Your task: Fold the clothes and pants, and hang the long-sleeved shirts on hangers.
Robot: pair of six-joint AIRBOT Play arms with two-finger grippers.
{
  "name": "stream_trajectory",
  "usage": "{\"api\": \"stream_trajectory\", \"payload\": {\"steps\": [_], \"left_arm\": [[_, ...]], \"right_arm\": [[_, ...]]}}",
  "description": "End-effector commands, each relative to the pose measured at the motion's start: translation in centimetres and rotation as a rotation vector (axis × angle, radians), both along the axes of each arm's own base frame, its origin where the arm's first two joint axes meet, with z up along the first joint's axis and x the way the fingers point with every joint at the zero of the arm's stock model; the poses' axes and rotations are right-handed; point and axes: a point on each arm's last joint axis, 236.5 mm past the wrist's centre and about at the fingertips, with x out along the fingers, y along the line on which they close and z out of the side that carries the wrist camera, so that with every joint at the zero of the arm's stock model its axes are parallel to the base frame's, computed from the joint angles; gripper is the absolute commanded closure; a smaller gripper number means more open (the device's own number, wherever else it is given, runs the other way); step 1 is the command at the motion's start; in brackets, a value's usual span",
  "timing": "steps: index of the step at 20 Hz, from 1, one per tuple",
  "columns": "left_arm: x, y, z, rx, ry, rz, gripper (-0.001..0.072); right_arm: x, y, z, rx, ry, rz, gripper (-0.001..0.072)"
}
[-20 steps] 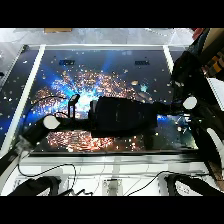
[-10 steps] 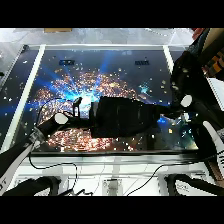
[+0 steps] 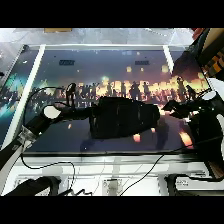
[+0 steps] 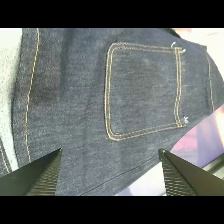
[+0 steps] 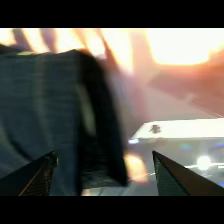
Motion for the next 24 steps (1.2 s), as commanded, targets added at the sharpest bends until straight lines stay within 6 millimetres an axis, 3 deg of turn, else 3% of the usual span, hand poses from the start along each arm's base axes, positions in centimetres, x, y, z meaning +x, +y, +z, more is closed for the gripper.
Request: {"api": "stream_trajectory", "payload": {"steps": [1,5,11,14,17,19,21,23,24], "left_arm": [[0.2,0.0,0.6,-0.002,-0.017,-0.002,0.0003],[0.1,0.0,0.5,-0.002,-0.017,-0.002,0.0003],[0.2,0.0,0.4,0.000,-0.015,-0.002,0.0004],[0.2,0.0,0.4,0.000,-0.015,-0.003,0.0004],[0.2,0.0,0.4,0.000,-0.016,-0.002,0.0004],[0.2,0.0,0.4,0.000,-0.016,-0.002,0.0004],[0.2,0.2,0.2,0.018,-0.023,-0.008,0.0005],[0.2,0.7,-0.2,0.062,-0.042,-0.025,0.0006],[0.2,0.9,-0.3,0.090,-0.069,-0.048,0.0006]], "right_arm": [[1.9,1.9,-1.2,0.035,-0.061,0.046,0.0025],[2.9,1.7,-3.3,-0.108,-0.073,0.076,0.0029],[1.5,2.2,-6.8,-0.054,0.042,0.069,0.0029],[1.1,5.2,-7.2,0.097,0.062,0.106,0.0032],[-0.8,9.1,-6.9,0.317,0.129,0.168,0.0032],[-1.8,10.7,-7.2,0.360,0.153,0.227,0.0045],[-1.5,12.1,-7.1,0.342,0.100,0.290,0.0282],[-0.5,13.2,-6.0,0.337,0.049,0.343,0.0610],[0.2,13.6,-4.8,0.344,0.022,0.367,0.0669]]}}
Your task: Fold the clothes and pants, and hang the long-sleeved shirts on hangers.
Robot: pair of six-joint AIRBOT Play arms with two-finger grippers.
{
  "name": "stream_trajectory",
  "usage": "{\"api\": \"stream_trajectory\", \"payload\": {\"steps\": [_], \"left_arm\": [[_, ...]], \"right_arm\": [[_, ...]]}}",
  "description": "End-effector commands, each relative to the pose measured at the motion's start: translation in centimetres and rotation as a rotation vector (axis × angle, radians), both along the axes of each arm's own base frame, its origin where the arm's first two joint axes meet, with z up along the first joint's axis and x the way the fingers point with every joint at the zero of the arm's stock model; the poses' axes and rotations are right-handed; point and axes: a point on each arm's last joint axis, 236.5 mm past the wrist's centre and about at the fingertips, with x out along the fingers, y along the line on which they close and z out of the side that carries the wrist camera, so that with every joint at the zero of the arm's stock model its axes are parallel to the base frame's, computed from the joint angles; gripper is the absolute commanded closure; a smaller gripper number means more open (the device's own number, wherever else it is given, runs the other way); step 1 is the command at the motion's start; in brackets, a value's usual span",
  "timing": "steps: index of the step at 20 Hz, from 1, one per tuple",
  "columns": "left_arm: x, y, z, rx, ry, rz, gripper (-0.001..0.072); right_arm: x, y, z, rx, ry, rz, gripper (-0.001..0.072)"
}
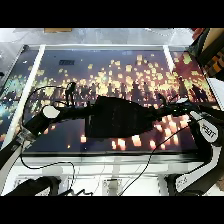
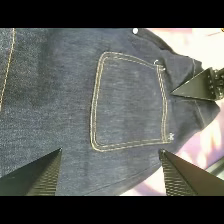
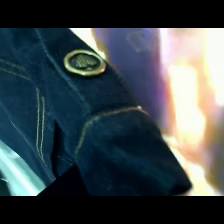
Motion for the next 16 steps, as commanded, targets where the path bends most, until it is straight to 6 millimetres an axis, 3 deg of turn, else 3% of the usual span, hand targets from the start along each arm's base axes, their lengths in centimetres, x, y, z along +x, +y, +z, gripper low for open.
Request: {"api": "stream_trajectory", "payload": {"steps": [1,4,5,7,8,10,12,16], "left_arm": [[0.1,0.7,-0.2,0.083,-0.074,-0.059,0.0006],[0.6,1.8,2.5,0.185,-0.226,-0.119,0.0021],[1.0,2.6,4.4,0.238,-0.304,-0.130,0.0172],[1.6,4.5,8.6,0.360,-0.471,-0.141,0.0602],[1.8,6.0,11.0,0.444,-0.564,-0.139,0.0687],[1.4,9.3,15.2,0.615,-0.730,-0.121,0.0688],[0.3,12.1,18.8,0.752,-0.855,-0.089,0.0688],[-2.5,14.7,23.9,0.832,-0.998,-0.018,0.0688]], "right_arm": [[1.7,2.5,3.8,0.083,-0.099,0.077,0.0670],[4.1,2.4,10.2,0.098,-0.230,0.112,0.0669],[4.7,1.7,13.0,0.094,-0.287,0.127,0.0669],[6.2,-1.0,17.9,0.041,-0.363,0.062,0.0669],[6.9,-2.9,20.4,0.002,-0.399,0.001,0.0669],[7.6,-7.7,25.2,-0.093,-0.467,-0.139,0.0669],[6.8,-13.1,29.1,-0.207,-0.503,-0.291,0.0670],[1.3,-24.7,34.3,-0.453,-0.503,-0.627,0.0670]]}}
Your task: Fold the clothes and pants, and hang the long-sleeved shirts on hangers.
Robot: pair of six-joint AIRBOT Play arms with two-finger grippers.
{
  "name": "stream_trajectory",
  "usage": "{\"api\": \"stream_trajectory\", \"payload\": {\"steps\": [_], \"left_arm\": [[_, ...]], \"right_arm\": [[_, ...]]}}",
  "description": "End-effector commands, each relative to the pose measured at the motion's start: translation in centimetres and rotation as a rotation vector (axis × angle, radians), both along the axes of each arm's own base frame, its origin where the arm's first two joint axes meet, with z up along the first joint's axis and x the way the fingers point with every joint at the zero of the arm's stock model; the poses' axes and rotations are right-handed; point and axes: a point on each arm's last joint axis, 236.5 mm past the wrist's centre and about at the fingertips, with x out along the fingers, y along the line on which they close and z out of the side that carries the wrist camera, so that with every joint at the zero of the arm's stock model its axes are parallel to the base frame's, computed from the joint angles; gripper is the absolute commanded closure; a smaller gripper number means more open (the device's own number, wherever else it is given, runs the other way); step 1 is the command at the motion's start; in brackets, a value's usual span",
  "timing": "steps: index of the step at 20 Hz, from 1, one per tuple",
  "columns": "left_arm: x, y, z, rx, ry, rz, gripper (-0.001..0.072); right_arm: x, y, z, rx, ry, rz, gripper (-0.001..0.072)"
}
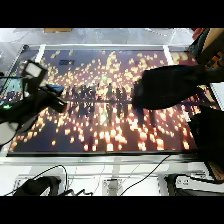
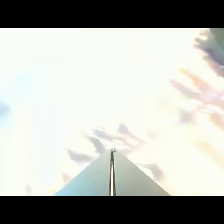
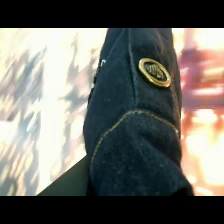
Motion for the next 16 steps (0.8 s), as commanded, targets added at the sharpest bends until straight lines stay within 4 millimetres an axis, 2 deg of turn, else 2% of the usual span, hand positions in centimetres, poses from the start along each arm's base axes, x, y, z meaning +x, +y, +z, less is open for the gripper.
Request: {"api": "stream_trajectory", "payload": {"steps": [1,4,6,8,9,13,15,16], "left_arm": [[-2.3,3.2,4.7,0.096,-0.171,0.053,0.0688],[-3.1,3.5,5.7,0.088,-0.199,0.057,0.0688],[-3.1,3.5,5.6,0.089,-0.197,0.057,0.0688],[-3.0,3.4,5.6,0.089,-0.198,0.056,0.0688],[-3.0,3.4,5.8,0.087,-0.205,0.056,0.0689],[-2.9,3.3,6.3,0.079,-0.227,0.055,0.0688],[-2.8,3.3,6.5,0.076,-0.235,0.054,0.0688],[-2.8,3.3,6.7,0.074,-0.243,0.054,0.0688]], "right_arm": [[-6.1,-10.6,4.2,-0.136,0.020,-0.402,0.0669],[-13.6,-18.1,4.9,-0.192,0.115,-0.752,0.0669],[-19.5,-21.0,4.4,-0.192,0.226,-0.962,0.0670],[-25.4,-22.3,3.1,-0.129,0.380,-1.173,0.0669],[-27.5,-22.7,2.7,-0.098,0.425,-1.253,0.0669],[-33.7,-23.9,2.0,-0.089,0.550,-1.450,0.0656],[-36.0,-24.7,2.0,-0.126,0.585,-1.520,0.0578],[-36.7,-25.3,2.1,-0.146,0.582,-1.546,0.0577]]}}
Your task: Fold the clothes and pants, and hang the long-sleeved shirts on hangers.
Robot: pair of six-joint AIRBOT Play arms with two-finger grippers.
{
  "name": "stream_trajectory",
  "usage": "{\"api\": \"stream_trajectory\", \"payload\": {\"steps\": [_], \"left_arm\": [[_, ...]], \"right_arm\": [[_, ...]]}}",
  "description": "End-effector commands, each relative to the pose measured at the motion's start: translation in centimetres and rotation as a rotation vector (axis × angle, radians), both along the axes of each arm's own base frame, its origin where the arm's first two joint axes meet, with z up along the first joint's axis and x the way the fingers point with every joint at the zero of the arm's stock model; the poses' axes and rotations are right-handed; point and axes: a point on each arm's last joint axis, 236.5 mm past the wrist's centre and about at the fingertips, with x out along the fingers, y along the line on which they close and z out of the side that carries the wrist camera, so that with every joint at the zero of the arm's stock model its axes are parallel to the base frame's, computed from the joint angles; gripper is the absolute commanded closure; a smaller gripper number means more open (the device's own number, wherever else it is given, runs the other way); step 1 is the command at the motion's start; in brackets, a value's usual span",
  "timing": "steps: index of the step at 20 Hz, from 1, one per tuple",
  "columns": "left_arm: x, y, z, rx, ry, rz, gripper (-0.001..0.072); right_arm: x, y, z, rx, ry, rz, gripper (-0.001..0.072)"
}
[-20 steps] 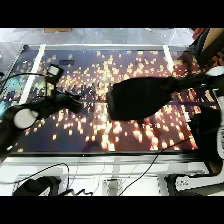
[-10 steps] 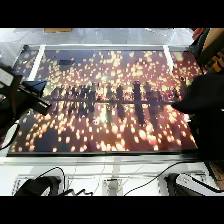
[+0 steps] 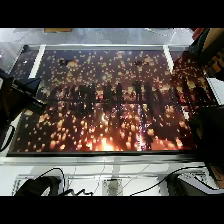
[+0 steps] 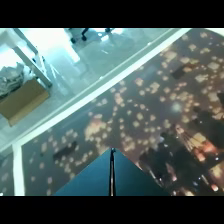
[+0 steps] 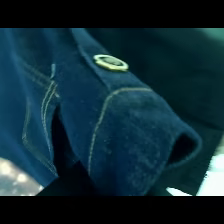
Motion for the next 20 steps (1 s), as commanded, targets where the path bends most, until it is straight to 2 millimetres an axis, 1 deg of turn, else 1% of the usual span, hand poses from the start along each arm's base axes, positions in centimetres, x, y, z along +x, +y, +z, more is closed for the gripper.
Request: {"api": "stream_trajectory", "payload": {"steps": [1,2,3,5,8,9,10,11,12,13,14,15,16,17,18,20], "left_arm": [[0.0,-0.1,0.6,-0.007,-0.024,-0.002,0.0689],[0.0,-0.1,0.6,-0.007,-0.024,-0.002,0.0688],[0.0,-0.1,0.6,-0.007,-0.024,-0.002,0.0688],[0.0,-0.1,0.6,-0.007,-0.024,-0.002,0.0688],[0.0,-0.1,0.6,-0.007,-0.024,-0.002,0.0688],[0.0,-0.1,0.6,-0.007,-0.024,-0.003,0.0688],[0.0,-0.1,0.6,-0.007,-0.024,-0.003,0.0688],[0.0,-0.1,0.6,-0.007,-0.024,-0.002,0.0688],[0.0,-0.1,0.6,-0.007,-0.024,-0.002,0.0688],[0.0,-0.1,0.6,-0.007,-0.024,-0.003,0.0688],[0.0,-0.1,0.6,-0.007,-0.024,-0.002,0.0688],[0.0,-0.1,0.6,-0.007,-0.024,-0.003,0.0688],[0.0,-0.1,0.6,-0.007,-0.024,-0.003,0.0688],[0.0,-0.1,0.6,-0.007,-0.024,-0.003,0.0688],[0.0,-0.1,0.6,-0.007,-0.024,-0.003,0.0688],[0.0,-0.1,0.6,-0.007,-0.024,-0.003,0.0688]], "right_arm": [[-4.6,-1.7,0.2,-0.044,0.080,-0.157,0.0557],[-4.5,-2.5,0.5,-0.076,0.074,-0.159,0.0468],[-4.4,-2.9,0.7,-0.096,0.069,-0.158,0.0336],[-4.4,-3.1,0.7,-0.099,0.067,-0.158,0.0000],[-4.2,-3.0,0.6,-0.096,0.064,-0.151,0.0030],[-3.8,-3.0,0.6,-0.096,0.051,-0.143,0.0033],[-2.9,-3.0,0.7,-0.095,0.020,-0.114,0.0143],[-1.1,-2.9,0.7,-0.094,-0.031,-0.050,0.0374],[1.5,-2.2,0.6,-0.071,-0.110,0.026,0.0403],[4.8,-1.1,0.6,-0.046,-0.195,0.140,0.0404],[8.0,0.3,0.7,-0.028,-0.271,0.255,0.0433],[11.2,2.2,1.1,-0.014,-0.339,0.379,0.0434],[14.6,4.6,1.4,-0.013,-0.388,0.536,0.0429],[17.2,7.4,1.3,-0.004,-0.405,0.690,0.0429],[19.6,10.7,0.9,0.019,-0.406,0.821,0.0428],[23.1,17.2,0.6,0.055,-0.401,1.024,0.0429]]}}
